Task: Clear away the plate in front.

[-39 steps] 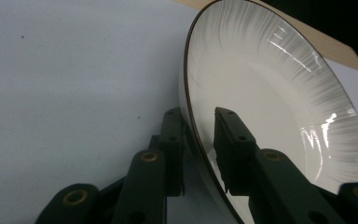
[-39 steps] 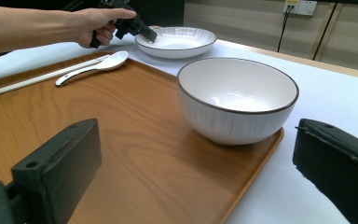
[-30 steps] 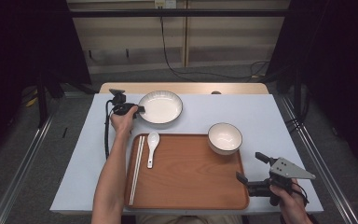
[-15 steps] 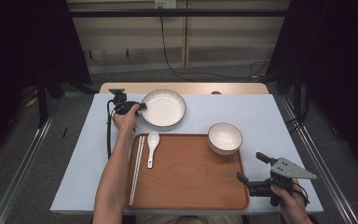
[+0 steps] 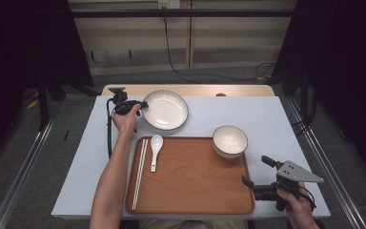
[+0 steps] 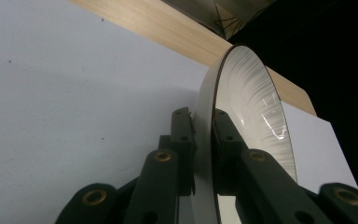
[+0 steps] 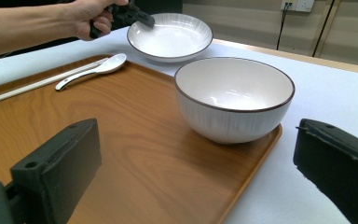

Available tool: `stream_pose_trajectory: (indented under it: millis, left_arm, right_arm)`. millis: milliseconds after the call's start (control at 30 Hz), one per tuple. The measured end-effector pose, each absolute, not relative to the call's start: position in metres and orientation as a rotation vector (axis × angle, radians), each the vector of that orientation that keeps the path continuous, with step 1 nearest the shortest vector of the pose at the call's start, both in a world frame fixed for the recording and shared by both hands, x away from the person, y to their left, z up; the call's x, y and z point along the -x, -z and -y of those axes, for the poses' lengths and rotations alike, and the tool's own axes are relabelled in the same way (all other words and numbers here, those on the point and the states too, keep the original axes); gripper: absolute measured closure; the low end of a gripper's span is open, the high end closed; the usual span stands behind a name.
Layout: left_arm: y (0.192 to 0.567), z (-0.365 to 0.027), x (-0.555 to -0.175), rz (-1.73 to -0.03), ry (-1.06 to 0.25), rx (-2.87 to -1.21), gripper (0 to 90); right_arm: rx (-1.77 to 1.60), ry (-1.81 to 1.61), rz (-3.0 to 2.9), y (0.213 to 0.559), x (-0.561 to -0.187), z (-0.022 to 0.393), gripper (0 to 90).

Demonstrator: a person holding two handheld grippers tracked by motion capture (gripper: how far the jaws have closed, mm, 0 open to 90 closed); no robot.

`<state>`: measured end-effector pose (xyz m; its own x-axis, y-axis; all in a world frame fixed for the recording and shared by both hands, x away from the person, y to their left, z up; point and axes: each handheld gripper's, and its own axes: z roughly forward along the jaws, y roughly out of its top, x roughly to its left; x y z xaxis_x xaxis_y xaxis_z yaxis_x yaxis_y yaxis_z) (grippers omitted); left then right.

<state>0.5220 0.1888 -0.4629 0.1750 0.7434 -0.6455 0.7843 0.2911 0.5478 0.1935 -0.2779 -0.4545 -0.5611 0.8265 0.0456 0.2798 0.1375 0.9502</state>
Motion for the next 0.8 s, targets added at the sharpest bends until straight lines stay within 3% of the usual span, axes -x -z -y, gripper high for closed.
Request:
stream_pose_trajectory:
  millis: [800]
  left_arm:
    - [0.419,-0.2,-0.479,-1.386,0.051,-1.505,80.7]
  right_arm:
    - [-1.058,-1.432,-1.91,0.453,-0.194,0.277,0.4]
